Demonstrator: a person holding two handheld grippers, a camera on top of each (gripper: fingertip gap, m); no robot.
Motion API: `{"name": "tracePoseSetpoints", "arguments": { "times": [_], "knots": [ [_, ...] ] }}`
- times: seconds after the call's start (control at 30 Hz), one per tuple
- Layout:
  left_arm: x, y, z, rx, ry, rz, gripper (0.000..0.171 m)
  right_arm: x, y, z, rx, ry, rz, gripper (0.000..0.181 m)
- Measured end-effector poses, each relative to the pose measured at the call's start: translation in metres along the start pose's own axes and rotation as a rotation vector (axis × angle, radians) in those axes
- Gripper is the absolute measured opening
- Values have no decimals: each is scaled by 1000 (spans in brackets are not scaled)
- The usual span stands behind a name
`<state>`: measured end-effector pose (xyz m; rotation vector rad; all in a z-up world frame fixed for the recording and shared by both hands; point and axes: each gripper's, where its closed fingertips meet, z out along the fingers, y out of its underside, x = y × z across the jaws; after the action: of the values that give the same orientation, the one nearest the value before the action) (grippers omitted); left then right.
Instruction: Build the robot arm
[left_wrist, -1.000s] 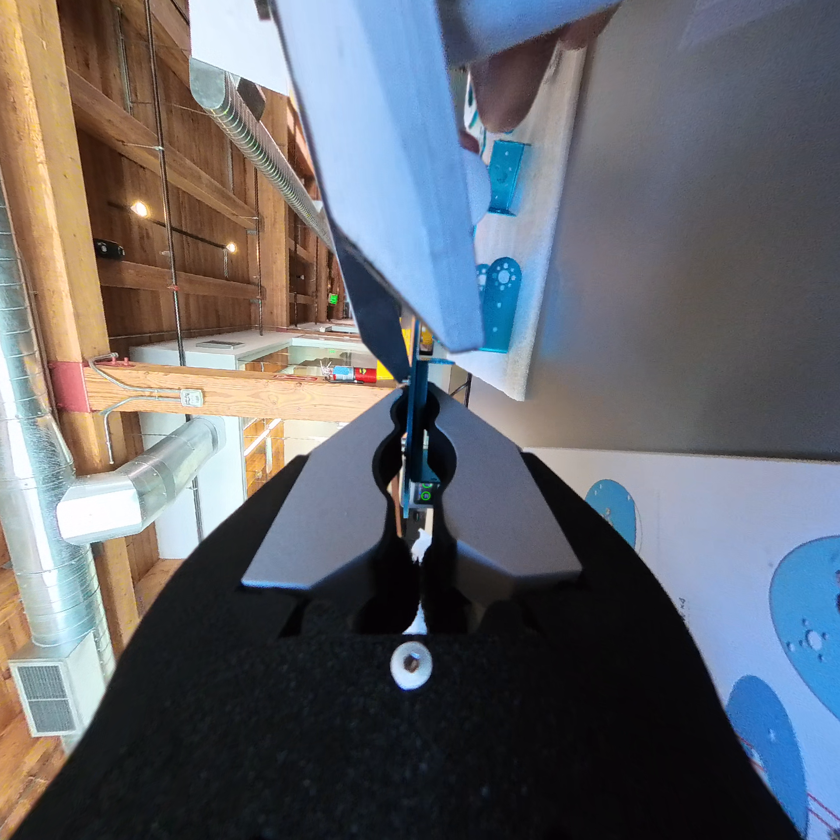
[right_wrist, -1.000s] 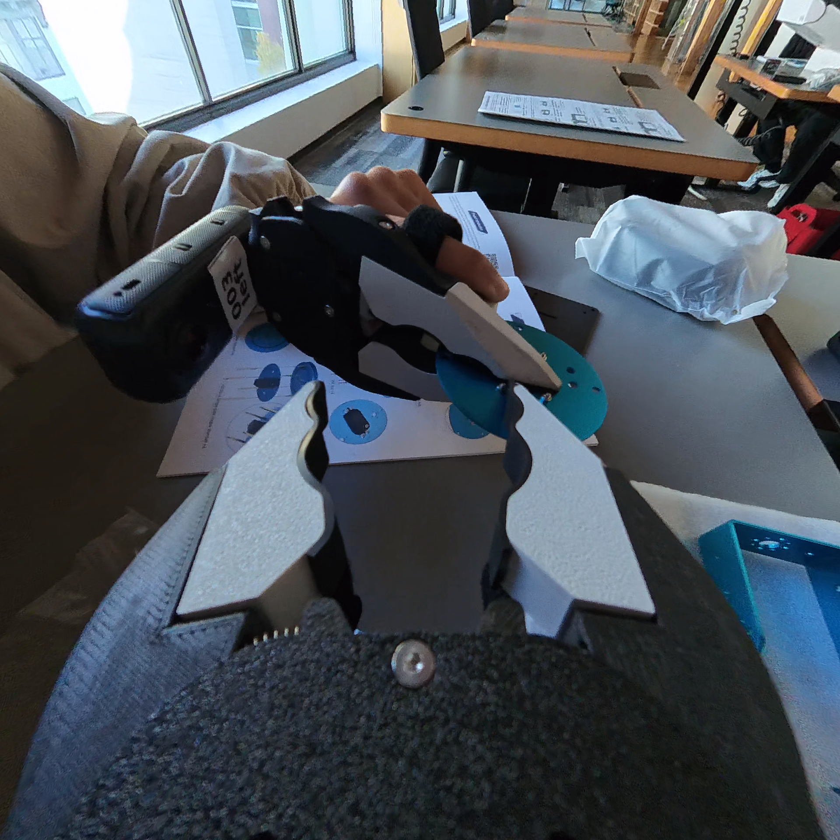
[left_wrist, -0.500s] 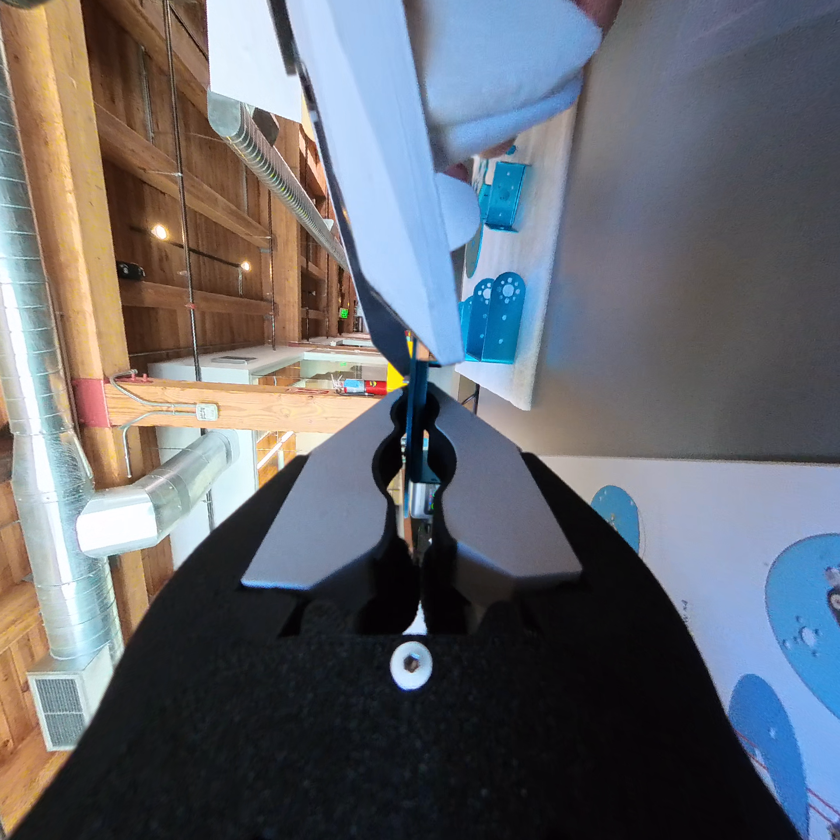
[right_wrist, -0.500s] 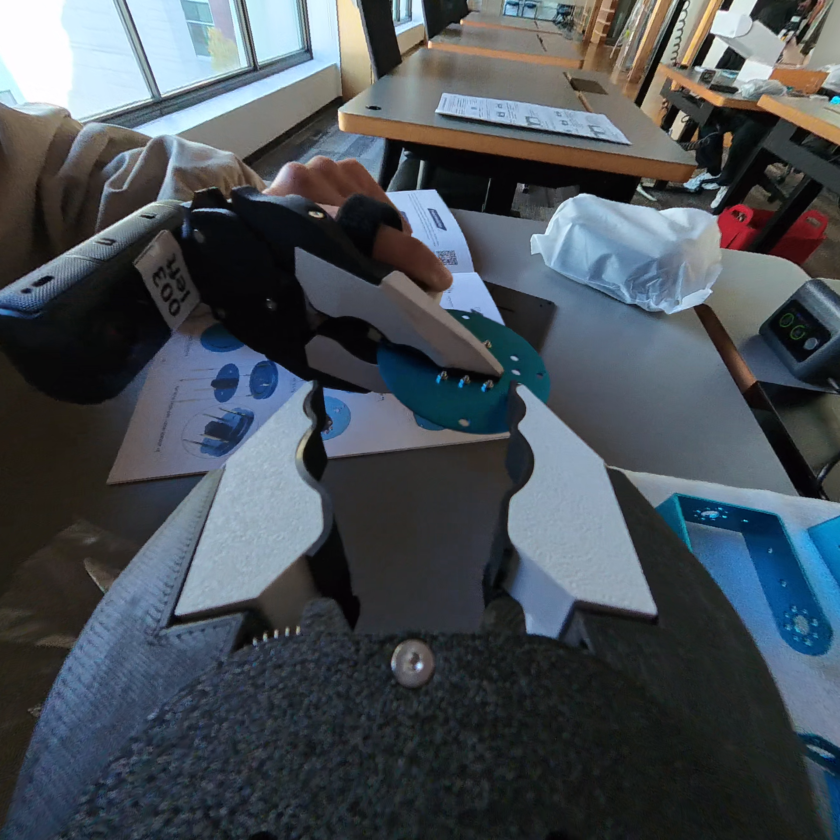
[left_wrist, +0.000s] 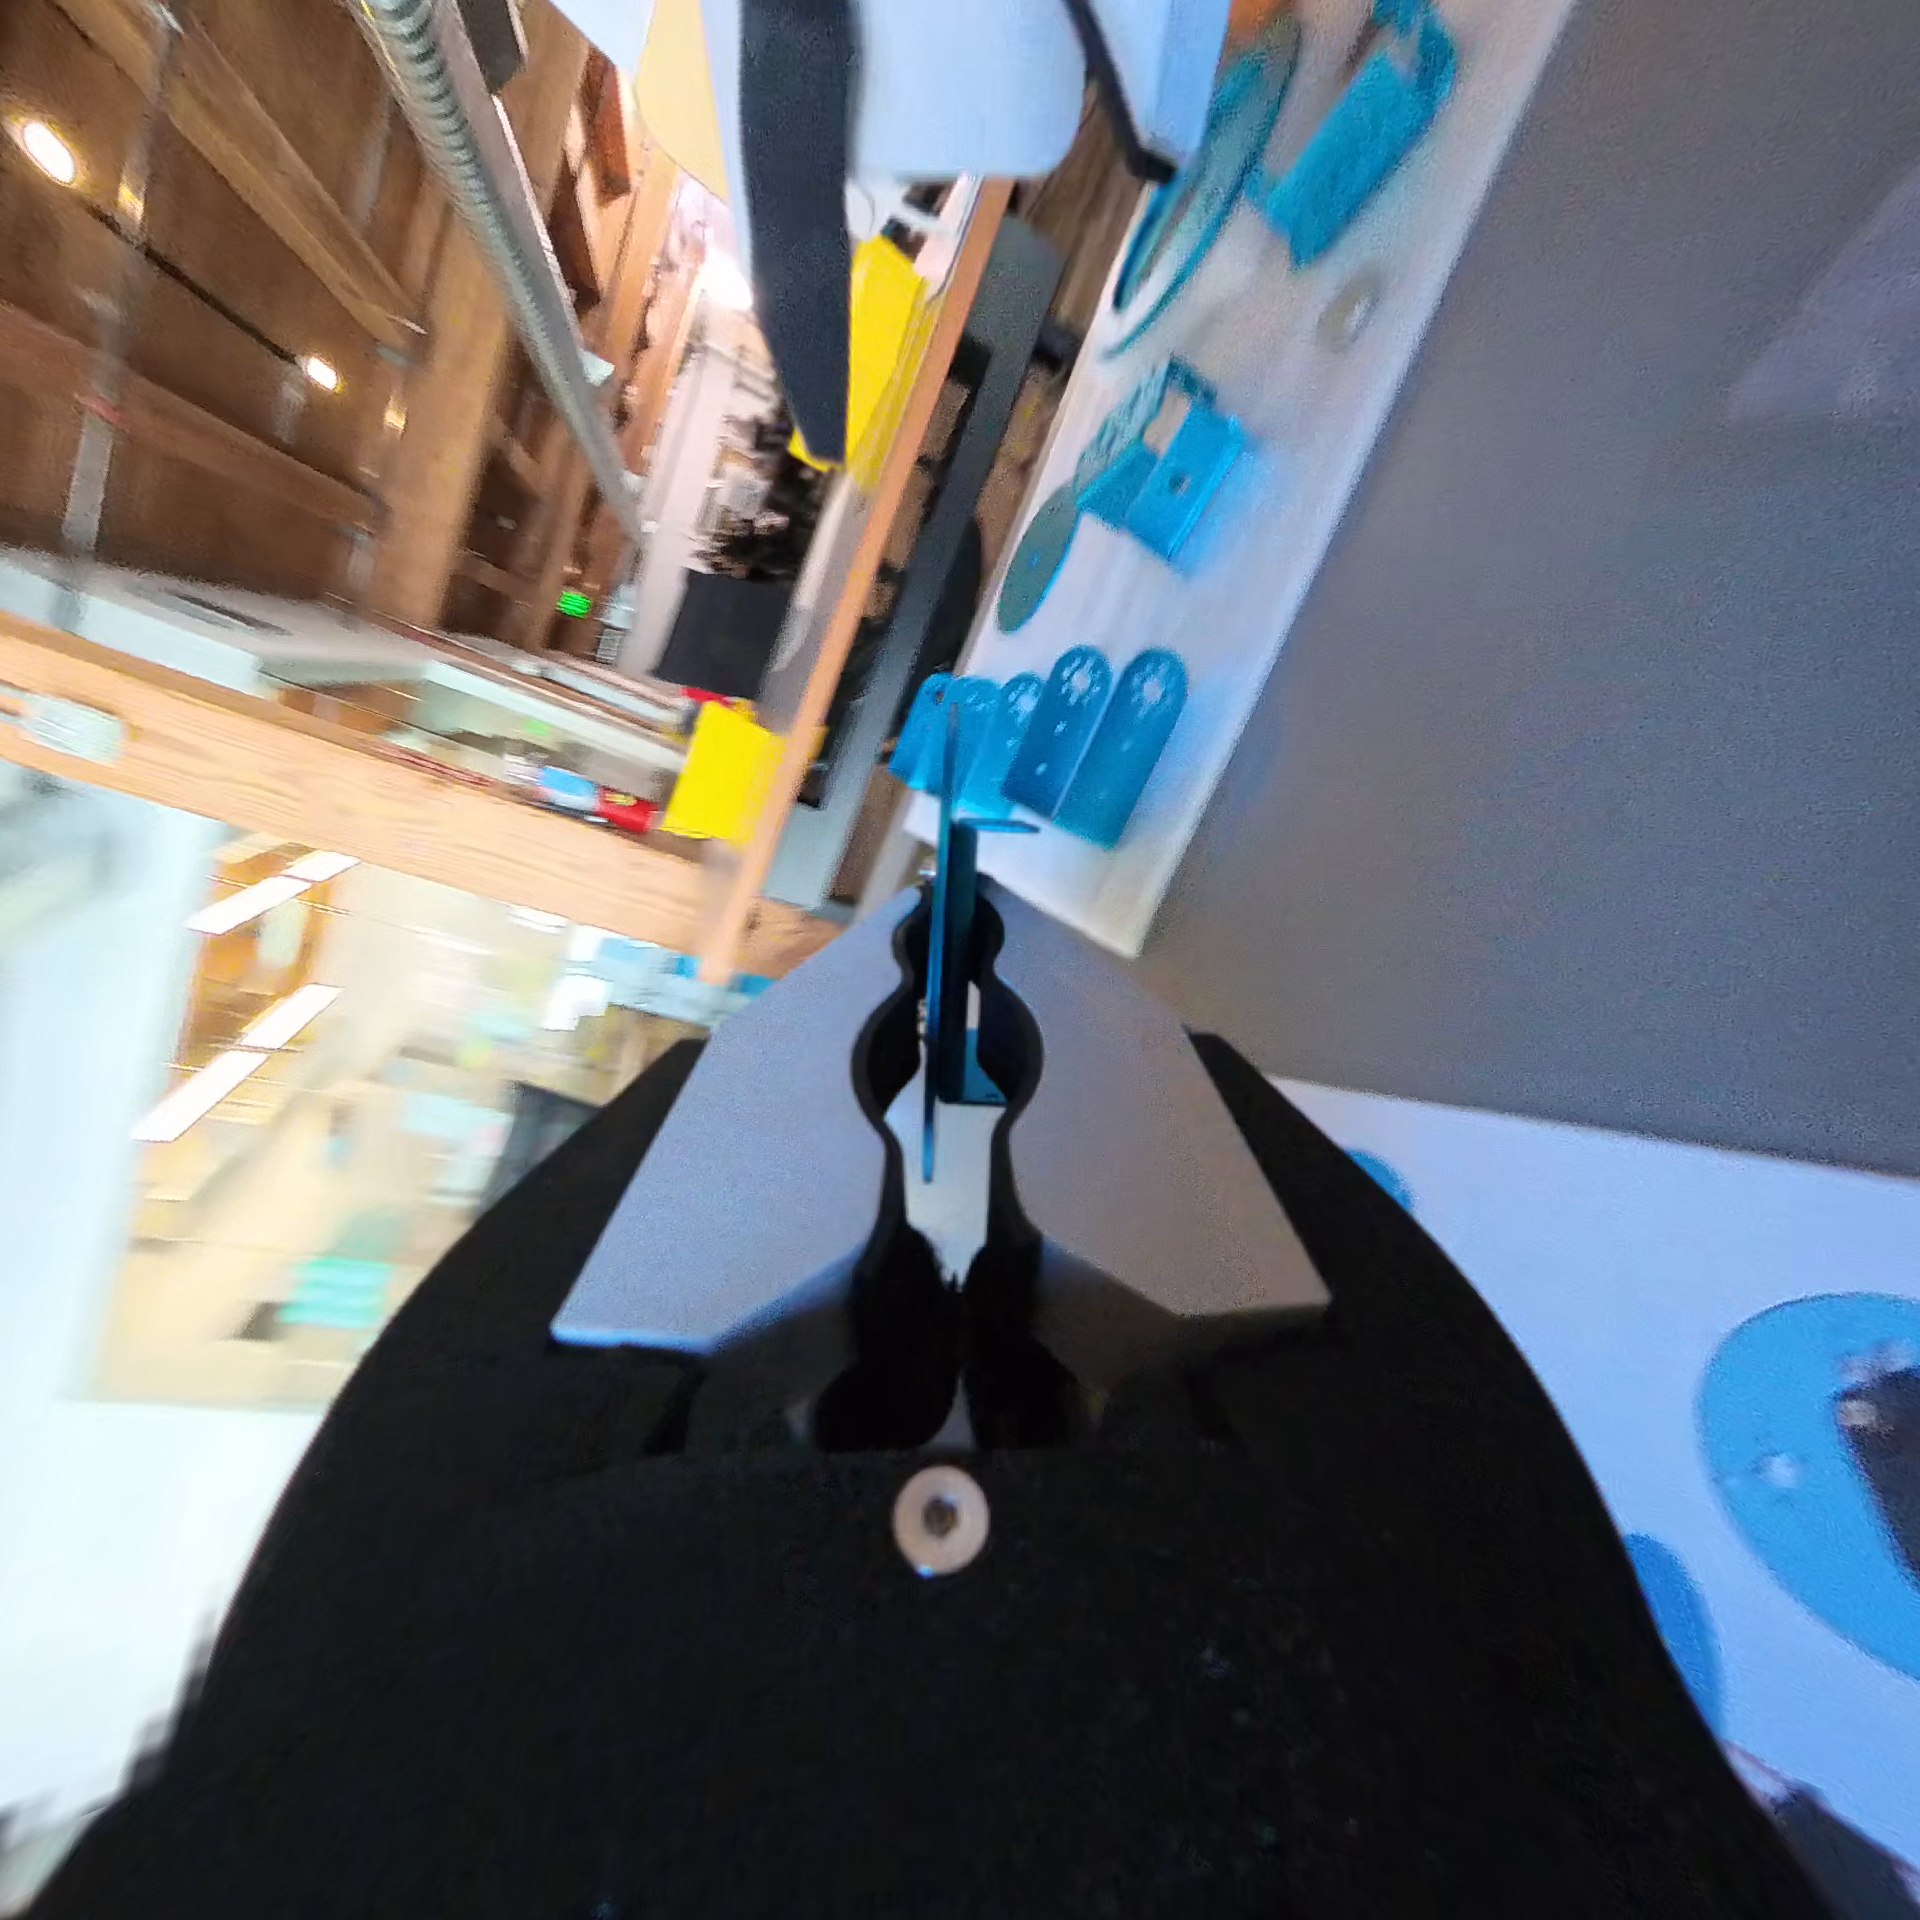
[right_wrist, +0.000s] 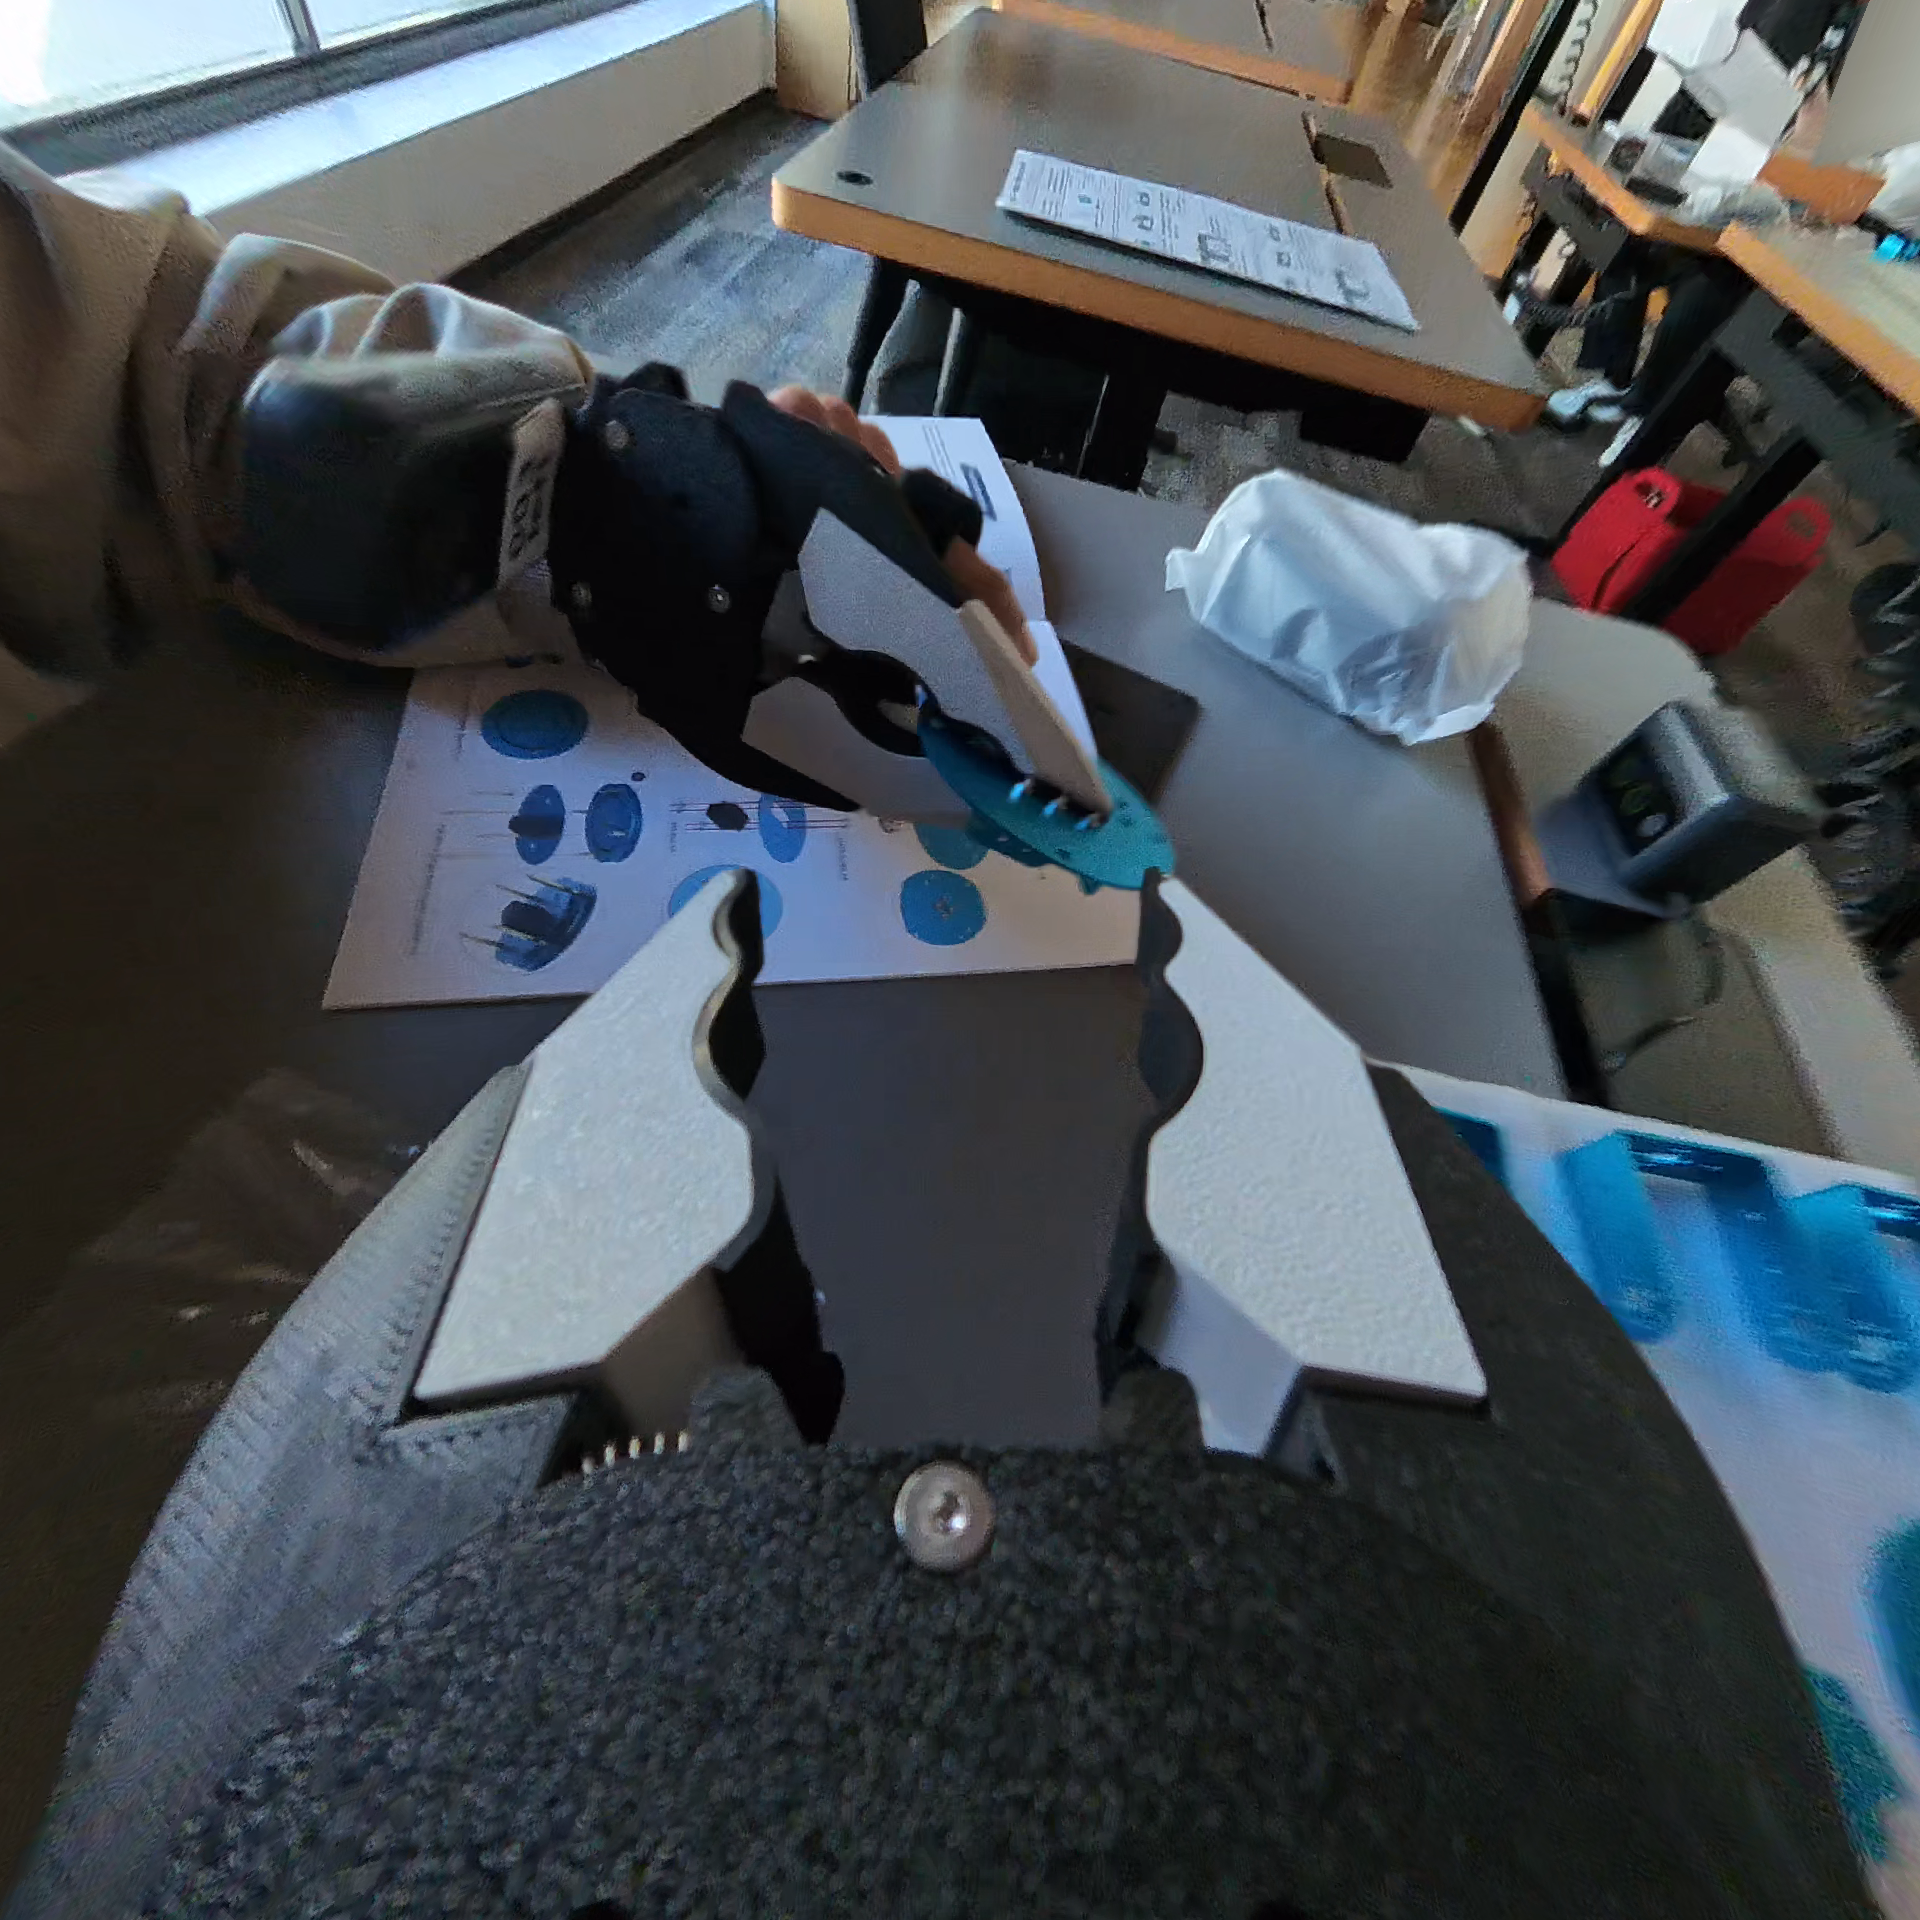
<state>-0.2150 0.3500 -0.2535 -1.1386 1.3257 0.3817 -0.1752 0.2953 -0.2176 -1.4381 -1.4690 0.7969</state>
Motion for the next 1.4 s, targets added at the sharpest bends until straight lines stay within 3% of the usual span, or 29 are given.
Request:
{"name": "tracePoseSetpoints", "arguments": {
  "times": [0.1,0.23,0.3,0.37,0.4,0.47,0.53,0.7,0.8,0.9,0.93,1.1,1.27,1.4],
  "knots": [
    [2,-13,-3,61,179,-330,2,6,-12,-27,-39,41,-23,56],
    [-5,-61,-22,268,439,-784,1,-9,-4,-45,-87,26,56,59],
    [-5,-94,-38,386,620,-982,2,-24,-8,-54,4,-2,201,52],
    [-4,-122,-53,473,783,-1175,2,-41,-9,-63,146,-37,434,34],
    [-3,-134,-59,501,848,-1273,2,-53,-9,-67,217,-76,532,35],
    [2,-154,-69,541,964,-1442,2,-76,-9,-76,318,-121,649,35],
    [17,-173,-80,543,1087,-1510,1,-93,-13,-88,403,-98,678,32],
    [48,-211,-95,499,1280,-1612,1,-127,-2,-104,440,63,720,0],
    [69,-226,-102,453,1348,-1617,4,-145,13,-116,461,123,835,0],
    [81,-235,-111,436,1402,-1621,27,-156,26,-134,541,196,952,0],
    [83,-234,-112,433,1391,-1618,27,-159,31,-141,573,208,995,0],
    [89,-214,-112,401,1227,-1571,26,-167,56,-162,655,251,1191,0],
    [99,-170,-108,208,882,-1198,25,-152,106,-152,512,435,1374,0],
    [114,-159,-125,94,788,-935,21,-146,122,-129,429,503,1477,0]
  ]
}}
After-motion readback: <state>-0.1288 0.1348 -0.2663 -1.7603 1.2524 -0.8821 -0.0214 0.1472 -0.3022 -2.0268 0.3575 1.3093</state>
